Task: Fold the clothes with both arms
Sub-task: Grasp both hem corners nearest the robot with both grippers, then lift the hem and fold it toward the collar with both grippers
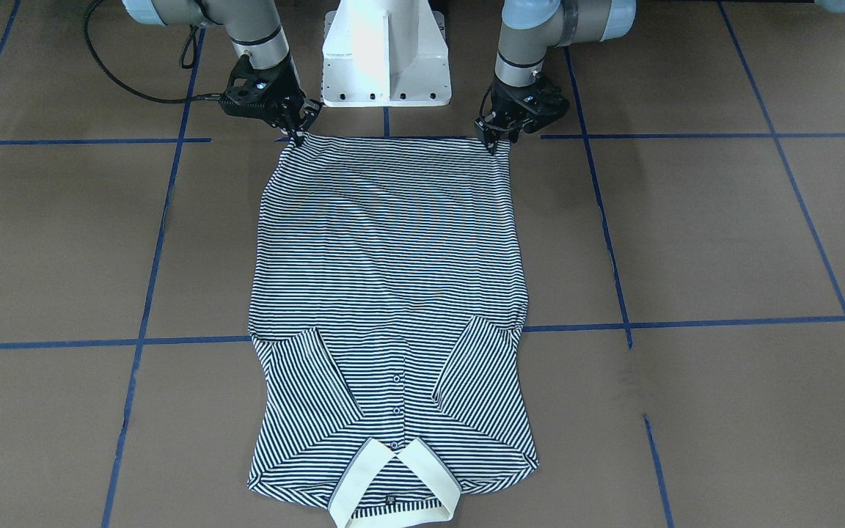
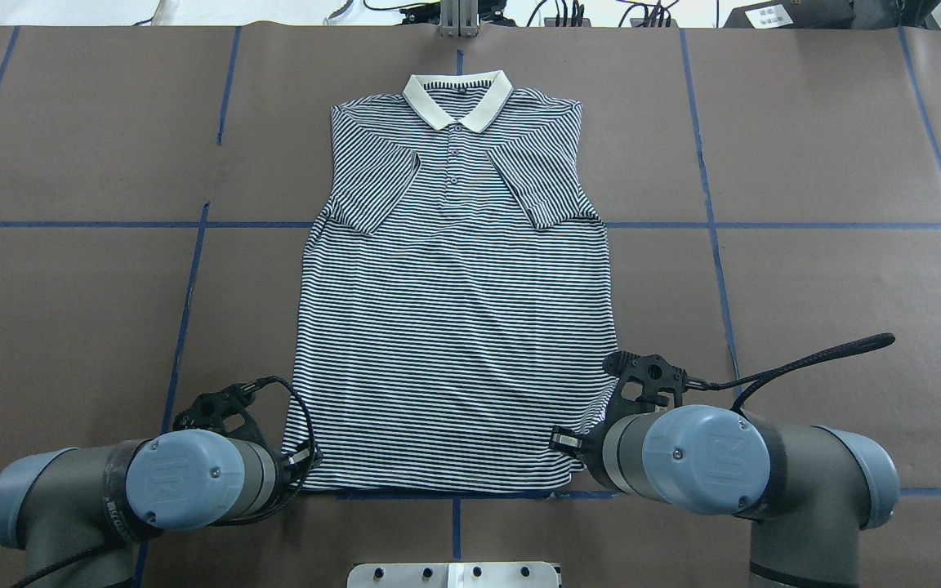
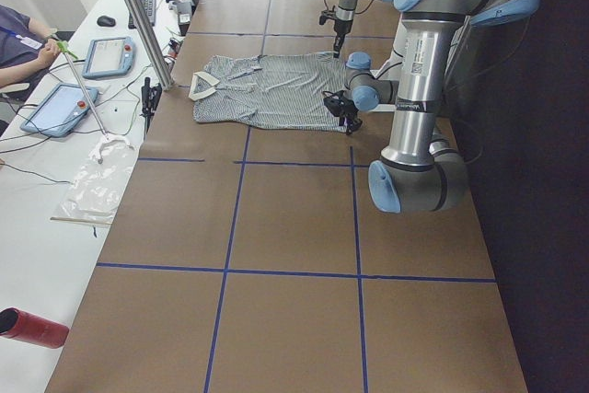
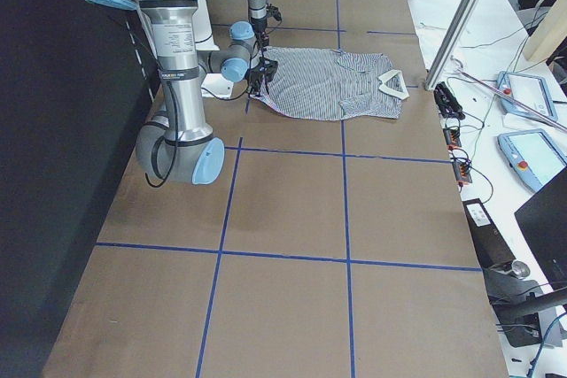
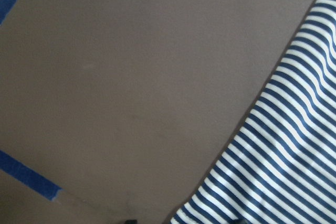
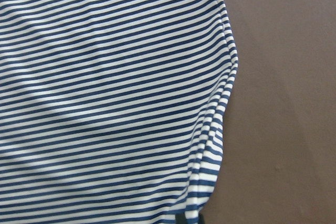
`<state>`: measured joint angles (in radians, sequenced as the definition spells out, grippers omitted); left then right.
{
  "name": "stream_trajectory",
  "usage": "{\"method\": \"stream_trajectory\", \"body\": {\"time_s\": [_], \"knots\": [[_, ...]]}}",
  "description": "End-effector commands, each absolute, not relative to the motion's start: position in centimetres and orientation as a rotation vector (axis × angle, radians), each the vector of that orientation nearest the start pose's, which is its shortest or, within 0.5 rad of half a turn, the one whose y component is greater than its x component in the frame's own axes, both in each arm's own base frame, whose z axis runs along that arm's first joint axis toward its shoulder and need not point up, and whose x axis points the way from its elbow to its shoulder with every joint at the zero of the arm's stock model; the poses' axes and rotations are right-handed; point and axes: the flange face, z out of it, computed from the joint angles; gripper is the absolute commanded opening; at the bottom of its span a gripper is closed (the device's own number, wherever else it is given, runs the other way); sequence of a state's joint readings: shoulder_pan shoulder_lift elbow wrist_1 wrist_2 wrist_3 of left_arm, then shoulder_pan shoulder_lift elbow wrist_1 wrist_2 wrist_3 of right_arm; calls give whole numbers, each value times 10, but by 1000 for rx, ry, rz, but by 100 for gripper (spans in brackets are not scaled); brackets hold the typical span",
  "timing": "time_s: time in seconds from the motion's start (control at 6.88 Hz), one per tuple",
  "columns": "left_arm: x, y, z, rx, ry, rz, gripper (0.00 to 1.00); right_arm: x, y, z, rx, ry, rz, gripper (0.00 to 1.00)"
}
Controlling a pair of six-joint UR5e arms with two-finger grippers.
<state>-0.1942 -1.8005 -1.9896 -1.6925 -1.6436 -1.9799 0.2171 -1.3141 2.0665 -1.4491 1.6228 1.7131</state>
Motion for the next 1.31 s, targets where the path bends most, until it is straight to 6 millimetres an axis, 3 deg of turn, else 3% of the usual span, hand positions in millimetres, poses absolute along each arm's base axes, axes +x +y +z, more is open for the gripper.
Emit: {"method": "stream_trajectory", "body": {"time_s": [0.0,0.44,0.73,0.87,1.02,1.16], "knots": [[514,-229,335,-156,781,-542,0,-494,-240,294,-16,-878,314,0],[506,-236,317,-158,818,-554,0,-489,-241,291,-15,-884,315,0],[480,-230,287,-165,890,-546,0,-460,-234,283,-33,-915,303,0],[473,-220,274,-176,900,-531,0,-433,-220,276,-107,-940,263,0],[462,-191,256,-198,883,-483,0,-405,-210,275,-141,-948,245,0],[435,-157,227,-230,884,-420,0,-388,-194,275,-188,-949,207,0]]}}
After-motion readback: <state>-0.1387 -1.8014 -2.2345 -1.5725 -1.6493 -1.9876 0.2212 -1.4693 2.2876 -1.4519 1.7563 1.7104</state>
